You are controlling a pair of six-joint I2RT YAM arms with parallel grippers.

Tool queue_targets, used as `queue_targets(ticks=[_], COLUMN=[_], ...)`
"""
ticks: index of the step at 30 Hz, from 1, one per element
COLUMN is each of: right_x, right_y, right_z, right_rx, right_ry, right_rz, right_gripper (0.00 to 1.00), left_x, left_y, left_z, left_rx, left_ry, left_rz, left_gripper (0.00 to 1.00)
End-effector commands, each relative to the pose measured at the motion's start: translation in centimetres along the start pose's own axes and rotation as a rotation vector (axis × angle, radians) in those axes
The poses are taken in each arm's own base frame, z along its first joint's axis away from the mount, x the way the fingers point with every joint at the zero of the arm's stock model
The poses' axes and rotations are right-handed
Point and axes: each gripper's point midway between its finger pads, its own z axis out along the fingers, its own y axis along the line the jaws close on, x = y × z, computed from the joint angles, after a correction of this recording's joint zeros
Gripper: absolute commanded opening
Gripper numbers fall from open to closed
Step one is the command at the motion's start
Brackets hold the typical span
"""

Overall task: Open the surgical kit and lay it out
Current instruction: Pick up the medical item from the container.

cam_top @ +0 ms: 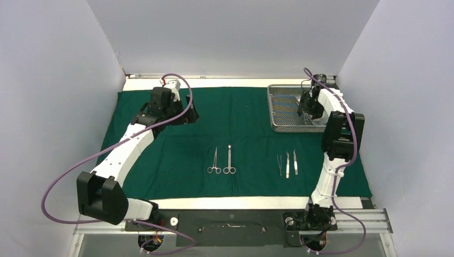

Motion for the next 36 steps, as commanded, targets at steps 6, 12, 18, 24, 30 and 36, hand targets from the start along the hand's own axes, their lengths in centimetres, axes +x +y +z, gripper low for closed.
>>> queue_targets(ticks=[6,12,18,24,30,36], right_x=[-1.0,0.5,1.6,1.3,1.2,1.3], right_y=[0.0,-0.4,-0.1,0.8,2.9,6.0], right_z=[1.8,3.0,2.7,1.4,0.2,-1.0], right_rx=[-0.084,-0.112,-0.101,-0.095,-0.129,-0.205], right_ry=[0.038,0.101,0.132,0.111,0.095,0.086], right_rz=[0.100,0.111,0.084,0.075,0.077,0.068], right_gripper=[0.48,0.45,0.33,0.19,0.10,0.10], left_x=[-1.5,-1.8,-1.9,-2.0,-1.8,-1.7], left_y=[-0.4,-0.5,-0.6,-0.9,-0.9,-0.7], left_z=[0.5,0.8,1.1,1.3,1.3,1.3], left_rx=[0.021,0.031,0.044,0.060,0.062,0.064], left_ry=[-0.012,-0.014,-0.014,-0.010,-0.008,-0.010], left_rz=[-0.024,-0.037,-0.055,-0.071,-0.076,-0.086], left_gripper=[0.91,0.91,0.91,0.91,0.91,0.91])
